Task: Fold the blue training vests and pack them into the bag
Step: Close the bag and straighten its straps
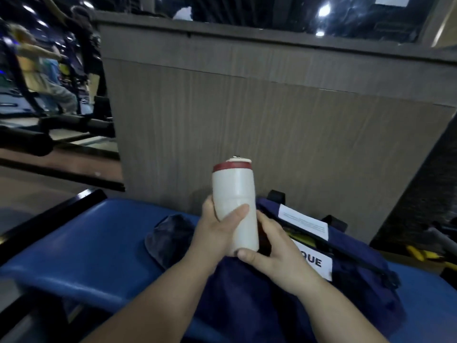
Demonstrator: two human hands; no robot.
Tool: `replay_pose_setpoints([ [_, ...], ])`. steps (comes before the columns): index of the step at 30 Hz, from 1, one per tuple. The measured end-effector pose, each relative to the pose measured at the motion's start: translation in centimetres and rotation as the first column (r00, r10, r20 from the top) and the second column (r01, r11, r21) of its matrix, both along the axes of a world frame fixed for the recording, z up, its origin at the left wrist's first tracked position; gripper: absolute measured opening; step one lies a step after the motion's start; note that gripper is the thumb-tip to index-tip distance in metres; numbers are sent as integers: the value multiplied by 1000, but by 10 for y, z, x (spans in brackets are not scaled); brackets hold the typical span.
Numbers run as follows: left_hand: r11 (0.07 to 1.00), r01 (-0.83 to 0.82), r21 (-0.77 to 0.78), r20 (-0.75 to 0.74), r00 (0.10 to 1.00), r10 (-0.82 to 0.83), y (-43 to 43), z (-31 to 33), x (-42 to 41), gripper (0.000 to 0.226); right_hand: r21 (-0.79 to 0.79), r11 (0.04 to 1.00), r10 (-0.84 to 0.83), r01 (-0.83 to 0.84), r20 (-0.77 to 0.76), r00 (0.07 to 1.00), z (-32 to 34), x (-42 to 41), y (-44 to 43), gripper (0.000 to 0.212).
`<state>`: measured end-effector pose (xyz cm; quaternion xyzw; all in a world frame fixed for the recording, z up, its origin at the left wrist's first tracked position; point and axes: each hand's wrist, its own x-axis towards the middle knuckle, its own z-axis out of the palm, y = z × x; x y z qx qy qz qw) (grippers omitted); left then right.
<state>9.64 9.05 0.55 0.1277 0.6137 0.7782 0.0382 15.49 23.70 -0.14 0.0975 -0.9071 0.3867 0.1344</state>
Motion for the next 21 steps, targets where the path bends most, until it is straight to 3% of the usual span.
replay_pose_setpoints([
  [3,997,-71,20,110,992,68,-34,6,-22,60,118,990,-68,76,-69,995,-10,-19,-22,86],
  [5,996,-74,-45,147,986,80,-51,1,-36,71,278,952,-95,126,-122,988,-16,-32,-31,93],
  [9,968,-14,-251,211,975,69,-66,-35,-55,82,501,858,-103,110,-40,994,-30,-46,-38,93],
  [14,822,52,-568,223,971,92,-58,-67,-73,100,437,881,-83,183,-237,968,-58,-49,-17,38],
  [18,594,213,-776,265,964,1,-41,-82,-72,105,340,914,-92,222,-358,929,-66,-46,-1,21],
  [21,453,177,-874,195,981,-7,-30,-90,-73,91,300,932,-70,201,-394,916,-68,-46,5,16],
])
